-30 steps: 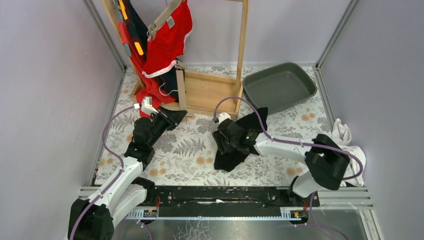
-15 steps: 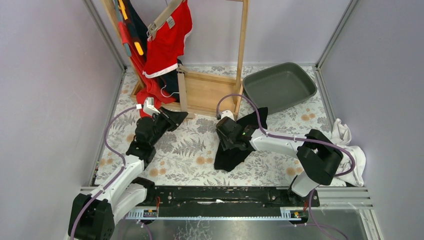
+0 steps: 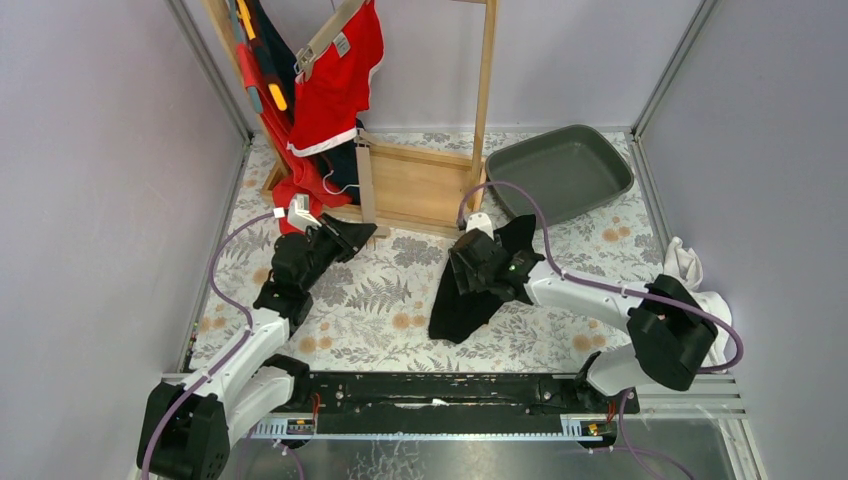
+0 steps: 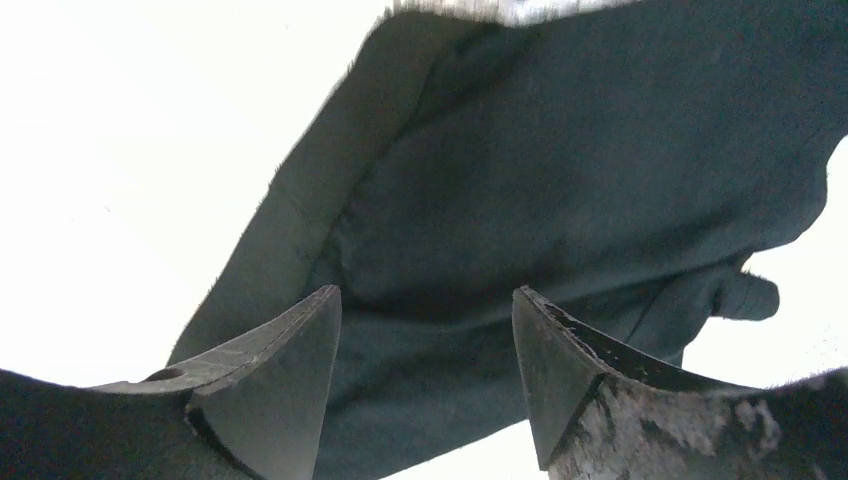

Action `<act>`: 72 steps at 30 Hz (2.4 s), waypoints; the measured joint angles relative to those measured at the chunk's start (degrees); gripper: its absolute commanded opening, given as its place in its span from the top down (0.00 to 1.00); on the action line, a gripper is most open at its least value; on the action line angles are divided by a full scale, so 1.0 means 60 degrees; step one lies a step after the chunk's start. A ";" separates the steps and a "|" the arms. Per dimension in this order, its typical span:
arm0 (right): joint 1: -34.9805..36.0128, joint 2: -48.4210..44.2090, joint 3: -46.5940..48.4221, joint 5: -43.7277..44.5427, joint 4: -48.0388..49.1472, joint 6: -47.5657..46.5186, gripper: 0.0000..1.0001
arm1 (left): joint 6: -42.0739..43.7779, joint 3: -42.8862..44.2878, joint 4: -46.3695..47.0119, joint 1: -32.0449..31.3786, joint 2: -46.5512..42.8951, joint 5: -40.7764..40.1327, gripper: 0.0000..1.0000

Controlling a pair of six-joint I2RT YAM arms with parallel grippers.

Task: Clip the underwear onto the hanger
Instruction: Adjust the underwear at the center of the board.

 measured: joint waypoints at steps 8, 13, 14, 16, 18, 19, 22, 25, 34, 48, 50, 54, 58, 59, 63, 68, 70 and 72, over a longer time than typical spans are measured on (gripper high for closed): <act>-0.1260 0.1424 0.1963 -0.0521 0.0302 -0.0135 0.30 | 0.0000 -0.0058 0.0007 0.0000 0.0000 -0.0007 1.00; -0.1698 0.2579 0.2718 -0.0951 0.0397 -0.0018 0.30 | 0.0004 -0.0073 0.0007 0.0000 0.0000 -0.0007 1.00; -0.1719 0.2841 0.2798 -0.1093 0.0390 0.0033 0.30 | 0.0004 -0.0084 0.0011 0.0000 0.0000 -0.0007 1.00; -0.1719 0.3289 0.2900 -0.1282 0.0353 0.0142 0.30 | 0.0007 -0.0106 0.0011 0.0000 0.0000 -0.0007 1.00; -0.1719 0.3628 0.2918 -0.1392 0.0324 0.0240 0.32 | 0.0011 -0.0124 0.0011 0.0000 0.0000 -0.0011 1.00; -0.1719 0.3767 0.2918 -0.1461 0.0280 0.0288 0.38 | 0.0018 -0.0131 0.0011 0.0000 0.0000 -0.0011 1.00; -0.1719 0.3956 0.2914 -0.1592 0.0197 0.0386 0.84 | 0.0036 -0.0149 0.0011 0.0000 0.0000 -0.0011 1.00; -0.1719 0.3942 0.2914 -0.1592 0.0153 0.0466 1.00 | 0.0047 -0.0153 0.0011 0.0000 0.0004 -0.0011 1.00; -0.1719 0.0739 0.0991 -0.1257 0.0896 -0.0127 1.00 | 0.0058 -0.0160 0.0135 0.0000 0.0146 -0.0011 1.00; -0.2109 -0.0178 0.1443 -0.0852 0.2382 -0.1967 0.89 | 0.0066 -0.0197 0.0211 0.0000 0.0226 -0.0011 1.00; -0.2226 0.0375 0.1821 -0.0823 0.2364 -0.2116 0.41 | 0.0069 -0.0197 0.0208 0.0000 0.0208 -0.0015 1.00; -0.2674 0.1362 0.2710 -0.0313 0.1869 -0.2113 0.20 | 0.0106 -0.0197 0.0208 0.0000 0.0142 -0.0033 1.00; -0.3249 0.1512 0.2754 0.0259 0.1705 -0.2076 0.19 | 0.0153 -0.0197 0.0211 0.0000 0.0146 -0.0033 1.00; -0.3373 0.1417 0.2641 0.0339 0.1727 -0.2091 0.19 | 0.0164 -0.0197 0.0208 0.0000 0.0146 -0.0033 1.00; -0.3337 0.0517 0.1985 -0.0044 0.1643 -0.2142 0.19 | 0.0175 -0.0197 0.0211 0.0000 0.0182 -0.0036 1.00; -0.1967 -0.0896 0.0780 -0.0696 0.1668 -0.2175 0.21 | 0.0182 -0.0197 0.0219 0.0000 0.0310 -0.0036 1.00; -0.1162 -0.1024 0.0357 -0.1067 0.1730 -0.2153 0.21 | 0.0186 -0.0197 0.0219 0.0000 0.0386 -0.0036 1.00; -0.0488 -0.0976 -0.0160 -0.1381 0.1861 -0.2080 0.21 | 0.0186 -0.0197 0.0226 0.0000 0.0452 -0.0033 1.00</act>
